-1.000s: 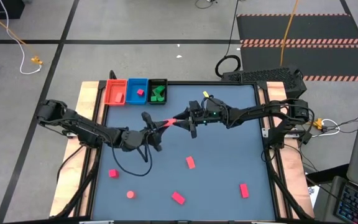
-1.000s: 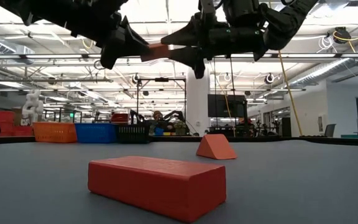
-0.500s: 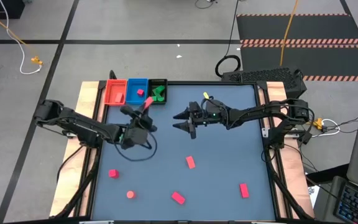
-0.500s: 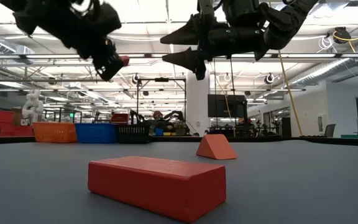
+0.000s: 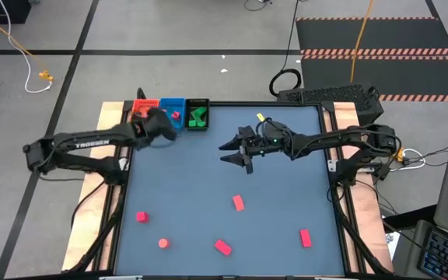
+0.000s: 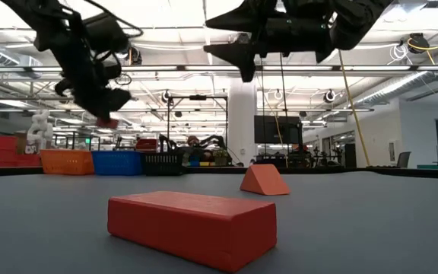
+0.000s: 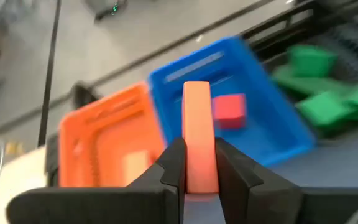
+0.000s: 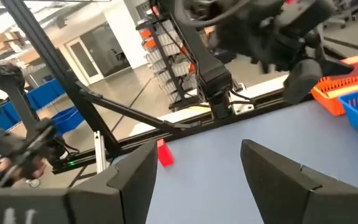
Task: Sort & place blocks by color
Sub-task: Put the orange block into the orange bin, then put the red block into the blue bin
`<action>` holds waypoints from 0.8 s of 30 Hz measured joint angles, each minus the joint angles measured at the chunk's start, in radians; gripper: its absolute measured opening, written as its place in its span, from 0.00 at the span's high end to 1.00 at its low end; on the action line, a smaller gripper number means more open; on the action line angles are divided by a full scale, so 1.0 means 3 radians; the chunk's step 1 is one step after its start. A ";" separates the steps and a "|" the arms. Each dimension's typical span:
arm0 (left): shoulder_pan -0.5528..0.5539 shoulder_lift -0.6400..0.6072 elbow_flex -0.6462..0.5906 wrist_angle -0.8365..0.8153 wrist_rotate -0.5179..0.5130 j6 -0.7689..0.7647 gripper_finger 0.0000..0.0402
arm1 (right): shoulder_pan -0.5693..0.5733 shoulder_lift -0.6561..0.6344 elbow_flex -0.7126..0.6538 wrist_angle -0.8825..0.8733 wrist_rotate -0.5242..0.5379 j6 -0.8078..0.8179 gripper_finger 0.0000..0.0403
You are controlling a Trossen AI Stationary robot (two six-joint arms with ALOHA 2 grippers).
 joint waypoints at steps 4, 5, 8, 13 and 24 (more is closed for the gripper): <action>0.0520 -0.0050 0.0000 -0.0183 0.0236 -0.0030 0.86 | 0.0008 -0.0121 -0.0071 0.0000 0.0001 -0.0030 0.44; 0.0635 -0.0048 0.0000 -0.0220 0.0281 -0.0023 0.86 | 0.0008 -0.0159 -0.0089 0.0004 0.0004 -0.0031 0.44; 0.0925 -0.0034 0.0000 -0.0252 0.0415 0.0098 0.86 | 0.0007 -0.0256 -0.0138 0.0006 0.0005 -0.0031 0.44; 0.1228 -0.0022 0.0000 -0.0275 0.0654 0.0133 0.80 | 0.0014 -0.0447 -0.0266 -0.0001 0.0006 -0.0059 0.44; 0.1199 -0.0042 0.0015 -0.0319 0.1392 0.0097 0.31 | 0.0010 -0.0813 -0.0530 -0.0004 0.0009 -0.0151 0.44</action>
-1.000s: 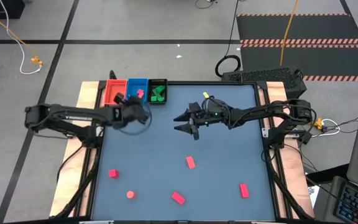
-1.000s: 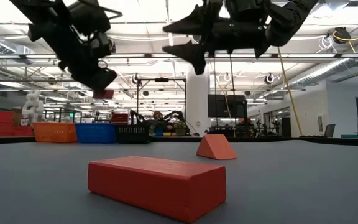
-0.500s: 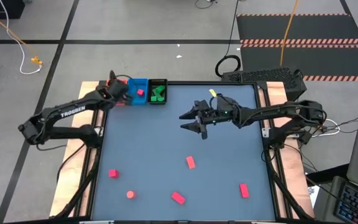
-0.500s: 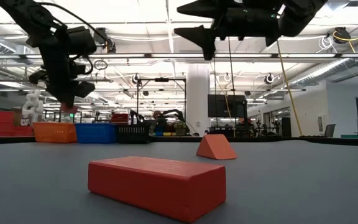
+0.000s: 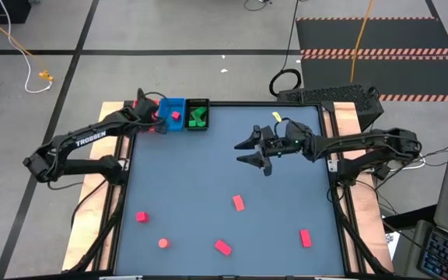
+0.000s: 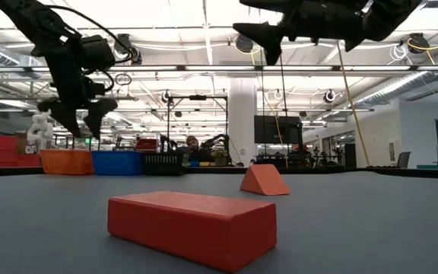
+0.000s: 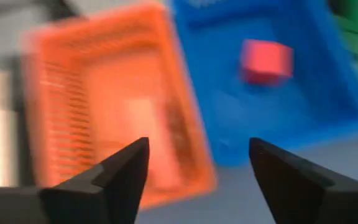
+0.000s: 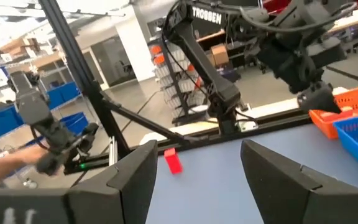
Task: Sort & place blocks by color
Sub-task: Put the red block into the blue bin
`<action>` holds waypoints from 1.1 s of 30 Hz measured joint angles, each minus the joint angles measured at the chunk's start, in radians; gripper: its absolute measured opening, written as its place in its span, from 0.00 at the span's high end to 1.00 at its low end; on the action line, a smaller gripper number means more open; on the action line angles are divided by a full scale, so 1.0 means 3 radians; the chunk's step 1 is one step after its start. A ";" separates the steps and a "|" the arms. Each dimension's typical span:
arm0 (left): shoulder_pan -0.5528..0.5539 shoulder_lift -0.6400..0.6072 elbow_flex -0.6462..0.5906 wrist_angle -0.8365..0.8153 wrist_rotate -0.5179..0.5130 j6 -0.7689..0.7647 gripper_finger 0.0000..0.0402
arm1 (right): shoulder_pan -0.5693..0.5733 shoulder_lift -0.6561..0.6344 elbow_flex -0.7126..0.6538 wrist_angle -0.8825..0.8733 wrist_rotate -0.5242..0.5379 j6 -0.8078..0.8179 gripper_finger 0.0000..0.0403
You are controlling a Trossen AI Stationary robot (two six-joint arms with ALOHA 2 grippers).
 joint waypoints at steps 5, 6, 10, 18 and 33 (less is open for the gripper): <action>-0.0220 -0.0084 0.0182 -0.0291 0.1243 0.0086 0.24 | -0.0042 -0.0251 -0.0171 0.0000 -0.0001 -0.0075 0.44; -0.0315 -0.0111 0.0224 -0.0405 0.1388 0.0083 0.24 | -0.0057 -0.0296 -0.0204 0.0001 -0.0001 -0.0082 0.44; -0.0797 -0.0273 0.0380 -0.0884 0.1491 -0.0199 0.28 | -0.0088 -0.0489 -0.0319 0.0011 0.0003 -0.0082 0.44; -0.1718 -0.0532 0.0524 -0.1603 0.1347 -0.1063 0.43 | -0.0085 -0.0770 -0.0480 0.0001 0.0009 -0.0035 0.44; -0.3691 -0.0398 0.0527 -0.1324 0.1843 -0.2096 0.49 | -0.0072 -0.0786 -0.0501 -0.0082 -0.0008 0.0034 0.44</action>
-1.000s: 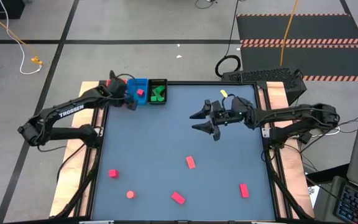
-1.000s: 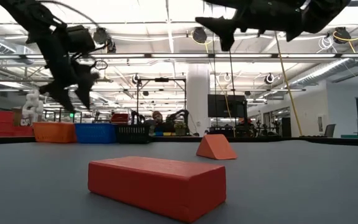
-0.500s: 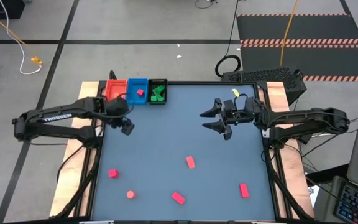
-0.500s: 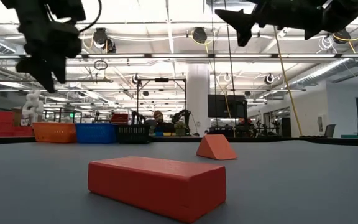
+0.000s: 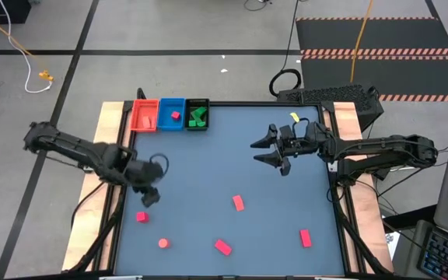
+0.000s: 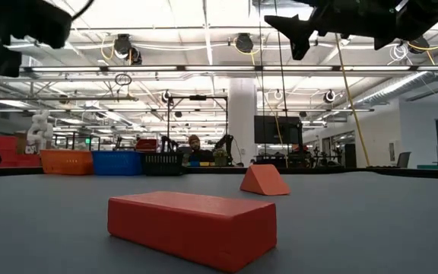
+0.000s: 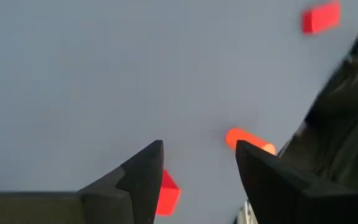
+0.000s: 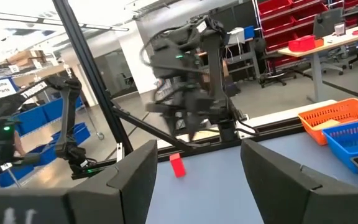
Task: Sort & place blocks by color
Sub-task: Put the red block into the blue bin
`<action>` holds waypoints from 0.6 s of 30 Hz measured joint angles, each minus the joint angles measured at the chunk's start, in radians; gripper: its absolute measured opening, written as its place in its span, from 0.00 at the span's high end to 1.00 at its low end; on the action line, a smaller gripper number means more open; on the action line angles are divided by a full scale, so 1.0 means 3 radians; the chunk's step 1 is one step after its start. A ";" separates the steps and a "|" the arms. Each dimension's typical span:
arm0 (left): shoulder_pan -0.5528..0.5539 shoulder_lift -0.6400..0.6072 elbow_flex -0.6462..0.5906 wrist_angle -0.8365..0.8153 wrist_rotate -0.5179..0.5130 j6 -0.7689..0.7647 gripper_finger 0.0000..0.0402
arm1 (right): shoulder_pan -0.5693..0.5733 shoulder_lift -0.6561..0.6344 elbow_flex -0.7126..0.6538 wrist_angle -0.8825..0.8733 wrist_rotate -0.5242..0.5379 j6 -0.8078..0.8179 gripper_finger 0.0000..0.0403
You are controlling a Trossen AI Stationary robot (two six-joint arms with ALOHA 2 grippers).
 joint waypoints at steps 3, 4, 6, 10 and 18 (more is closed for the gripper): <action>-0.0428 0.0158 0.0000 0.0200 -0.0208 -0.0013 0.49 | 0.0000 0.0000 0.0000 -0.0007 0.0000 -0.0007 0.44; -0.0557 0.0224 0.0000 0.0269 -0.0242 -0.0003 0.49 | 0.0000 0.0000 0.0000 -0.0012 0.0000 -0.0011 0.44; -0.0801 0.0397 0.0000 0.0337 -0.0280 0.0026 0.49 | 0.0000 0.0000 0.0000 -0.0024 -0.0001 -0.0011 0.44; -0.1136 0.0720 -0.0001 0.0340 -0.0198 0.0023 0.49 | 0.0000 0.0000 0.0000 -0.0024 -0.0001 -0.0013 0.44; -0.1402 0.0954 0.0117 0.0284 -0.0238 0.0056 0.45 | 0.0000 0.0000 0.0000 0.0001 0.0003 -0.0039 0.44</action>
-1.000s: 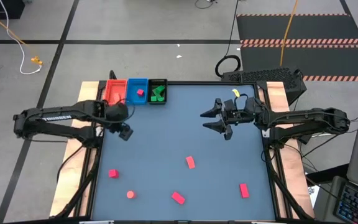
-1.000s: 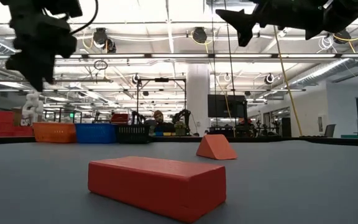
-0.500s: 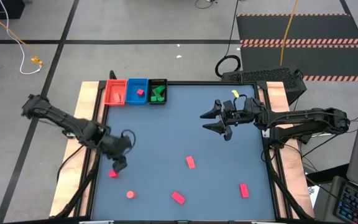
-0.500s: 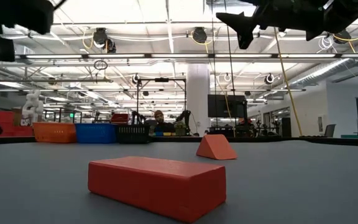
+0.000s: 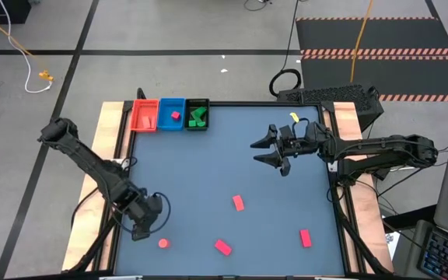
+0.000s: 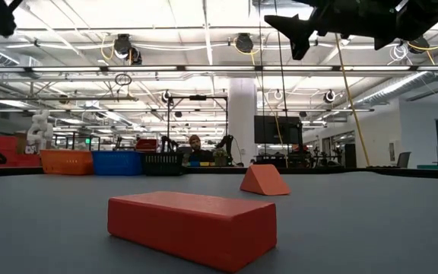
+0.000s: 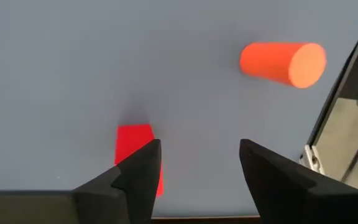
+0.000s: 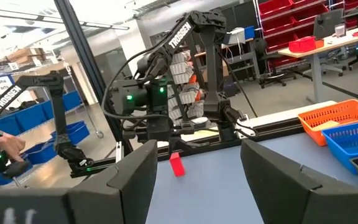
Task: Sort & place blocks by color
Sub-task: Put the red block into the blue bin
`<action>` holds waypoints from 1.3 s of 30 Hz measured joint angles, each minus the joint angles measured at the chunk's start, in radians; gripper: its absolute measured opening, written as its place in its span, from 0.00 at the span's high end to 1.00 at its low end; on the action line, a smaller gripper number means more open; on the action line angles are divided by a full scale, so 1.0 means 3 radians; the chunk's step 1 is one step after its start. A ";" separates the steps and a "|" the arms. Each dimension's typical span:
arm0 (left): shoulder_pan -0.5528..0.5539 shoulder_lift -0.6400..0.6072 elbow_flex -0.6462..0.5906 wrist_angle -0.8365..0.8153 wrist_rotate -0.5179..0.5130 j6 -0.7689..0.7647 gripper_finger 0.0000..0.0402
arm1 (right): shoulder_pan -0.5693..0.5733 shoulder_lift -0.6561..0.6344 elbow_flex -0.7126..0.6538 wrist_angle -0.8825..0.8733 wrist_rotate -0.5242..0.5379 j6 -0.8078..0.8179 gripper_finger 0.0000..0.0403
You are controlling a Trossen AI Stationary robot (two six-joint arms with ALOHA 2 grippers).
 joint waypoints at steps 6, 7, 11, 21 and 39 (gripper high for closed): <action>-0.0045 0.0004 0.0140 -0.0411 -0.0090 0.0096 0.34 | 0.0000 0.0000 0.0000 0.0012 0.0002 -0.0001 0.44; -0.0060 0.0004 0.0140 -0.0496 -0.0094 0.0095 0.32 | 0.0000 0.0000 0.0000 0.0013 0.0003 -0.0001 0.44; -0.0147 0.0011 0.0138 -0.0766 -0.0104 0.0077 0.26 | 0.0000 0.0000 0.0001 0.0009 0.0003 0.0000 0.44; -0.0193 0.0041 0.0122 -0.0509 -0.0385 -0.0058 0.16 | 0.0000 0.0000 0.0001 0.0005 0.0003 -0.0025 0.44; -0.0322 0.0316 -0.0145 -0.0359 -0.0235 -0.0059 0.16 | 0.0000 0.0001 0.0004 -0.0017 0.0005 -0.0050 0.44</action>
